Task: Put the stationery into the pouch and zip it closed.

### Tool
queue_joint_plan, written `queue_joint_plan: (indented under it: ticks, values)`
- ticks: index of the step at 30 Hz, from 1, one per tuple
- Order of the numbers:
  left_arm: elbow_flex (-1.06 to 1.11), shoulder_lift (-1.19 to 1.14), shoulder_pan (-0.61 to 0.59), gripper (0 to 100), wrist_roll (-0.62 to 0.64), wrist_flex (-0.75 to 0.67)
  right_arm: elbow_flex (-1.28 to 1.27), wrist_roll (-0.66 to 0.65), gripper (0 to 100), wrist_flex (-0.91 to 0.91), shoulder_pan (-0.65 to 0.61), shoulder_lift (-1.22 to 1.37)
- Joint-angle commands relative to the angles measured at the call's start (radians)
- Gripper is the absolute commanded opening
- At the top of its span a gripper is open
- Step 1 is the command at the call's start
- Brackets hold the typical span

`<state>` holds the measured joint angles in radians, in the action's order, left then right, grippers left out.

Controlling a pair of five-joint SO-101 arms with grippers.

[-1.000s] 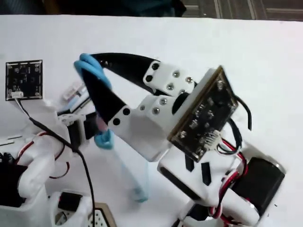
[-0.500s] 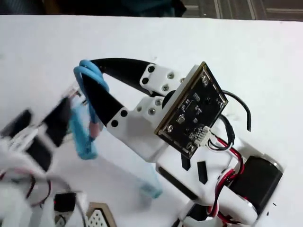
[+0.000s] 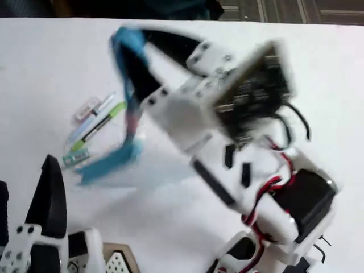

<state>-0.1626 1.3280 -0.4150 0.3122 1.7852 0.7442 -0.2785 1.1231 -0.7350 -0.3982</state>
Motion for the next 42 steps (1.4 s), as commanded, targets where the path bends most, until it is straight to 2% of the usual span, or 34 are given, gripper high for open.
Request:
queue_joint_plan:
  ticks: [1, 6, 8, 11, 16, 19, 31, 38, 42]
  values:
    - [-0.008, -0.016, -0.004, 29, -0.008, -0.002, 0.014, 0.081, 1.7, -0.179, 0.07, 0.001]
    - [-0.008, -0.047, 0.001, 29, -0.008, -0.002, 0.003, 0.095, 1.7, -0.437, 0.082, 0.021]
    - [-0.008, -0.054, 0.001, 29, -0.008, -0.002, 0.009, 0.095, 1.7, -0.484, 0.087, 0.059]
    - [0.0, -0.059, 0.001, 29, -0.009, -0.002, 0.003, 0.095, 1.7, -0.461, 0.105, 0.107]
    - [0.002, -0.059, 0.001, 29, -0.051, -0.002, 0.003, 0.098, 1.7, -0.297, 0.237, 0.197]
    - [0.002, -0.059, 0.001, 29, -0.064, -0.002, 0.012, 0.097, 1.7, -0.274, 0.298, 0.222]
    - [0.006, -0.061, 0.008, 29, -0.087, 0.0, -0.109, 0.094, 1.7, -0.182, 0.392, 0.248]
    - [0.209, -0.061, 0.211, 29, -0.1, -0.052, -0.157, 0.101, 1.7, -0.189, 0.354, 0.228]
    - [0.348, -0.062, 0.226, 29, -0.097, -0.167, -0.158, 0.101, 1.7, -0.193, 0.255, 0.202]
